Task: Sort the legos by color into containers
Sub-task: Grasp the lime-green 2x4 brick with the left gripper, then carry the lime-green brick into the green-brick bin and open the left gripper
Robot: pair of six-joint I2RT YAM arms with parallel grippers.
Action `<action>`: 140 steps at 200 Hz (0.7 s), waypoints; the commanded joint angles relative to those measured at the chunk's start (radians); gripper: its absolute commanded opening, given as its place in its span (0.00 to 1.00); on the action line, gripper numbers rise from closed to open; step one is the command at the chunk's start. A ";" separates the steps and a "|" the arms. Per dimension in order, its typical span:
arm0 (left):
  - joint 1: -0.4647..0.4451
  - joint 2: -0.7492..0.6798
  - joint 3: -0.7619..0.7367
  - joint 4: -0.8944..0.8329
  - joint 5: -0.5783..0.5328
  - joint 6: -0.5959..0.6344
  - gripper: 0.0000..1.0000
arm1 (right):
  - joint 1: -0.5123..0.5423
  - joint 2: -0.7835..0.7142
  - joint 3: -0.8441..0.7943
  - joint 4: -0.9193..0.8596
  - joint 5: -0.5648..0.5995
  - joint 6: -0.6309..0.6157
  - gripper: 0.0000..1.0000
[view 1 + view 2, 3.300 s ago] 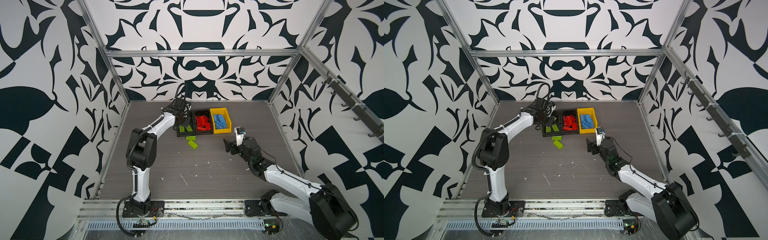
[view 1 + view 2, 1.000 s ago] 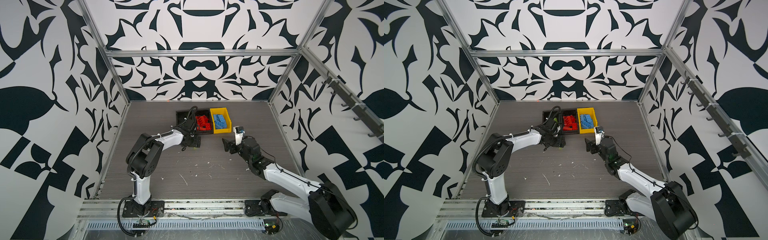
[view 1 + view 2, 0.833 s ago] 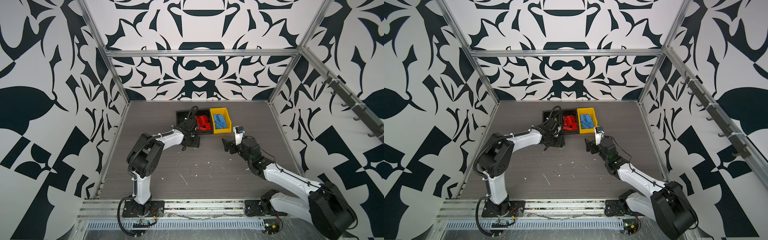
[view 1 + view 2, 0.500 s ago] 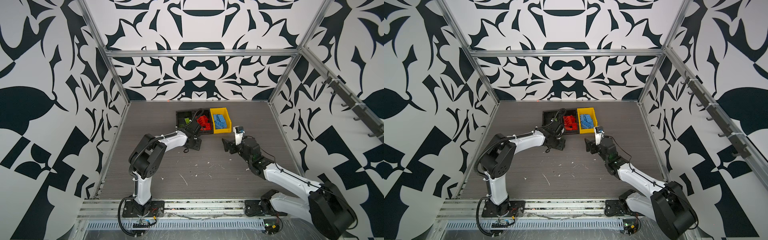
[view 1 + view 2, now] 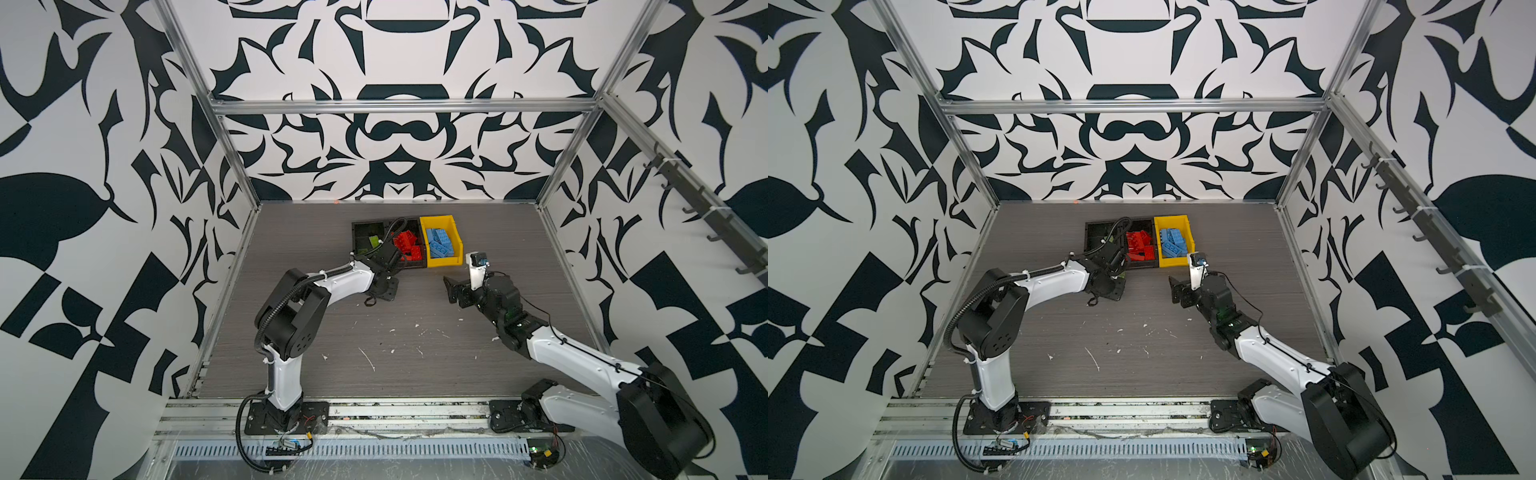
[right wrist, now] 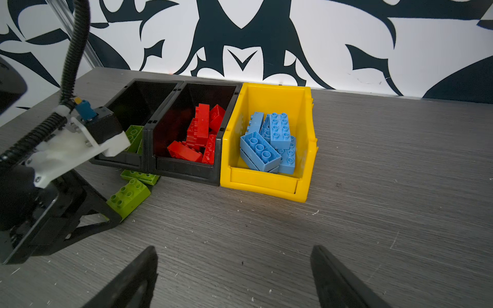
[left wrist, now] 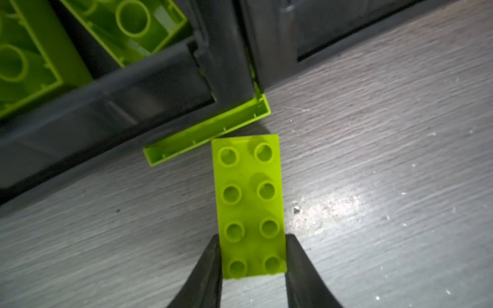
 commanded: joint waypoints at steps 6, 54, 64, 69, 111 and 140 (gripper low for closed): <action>0.004 -0.059 -0.053 -0.019 -0.011 -0.021 0.34 | -0.001 0.006 0.039 0.014 -0.008 0.012 0.92; 0.003 -0.148 -0.116 -0.032 -0.004 -0.051 0.34 | -0.001 0.006 0.039 0.015 -0.011 0.014 0.92; 0.003 -0.169 -0.127 -0.031 0.001 -0.057 0.34 | -0.001 0.006 0.040 0.015 -0.011 0.014 0.92; 0.003 -0.177 -0.132 -0.034 0.002 -0.060 0.35 | -0.002 0.006 0.040 0.015 -0.012 0.014 0.92; 0.004 -0.243 -0.152 -0.062 -0.016 -0.064 0.34 | -0.001 0.008 0.041 0.015 -0.012 0.015 0.91; 0.013 -0.275 -0.147 -0.073 -0.033 -0.047 0.34 | -0.001 0.015 0.042 0.015 -0.016 0.016 0.92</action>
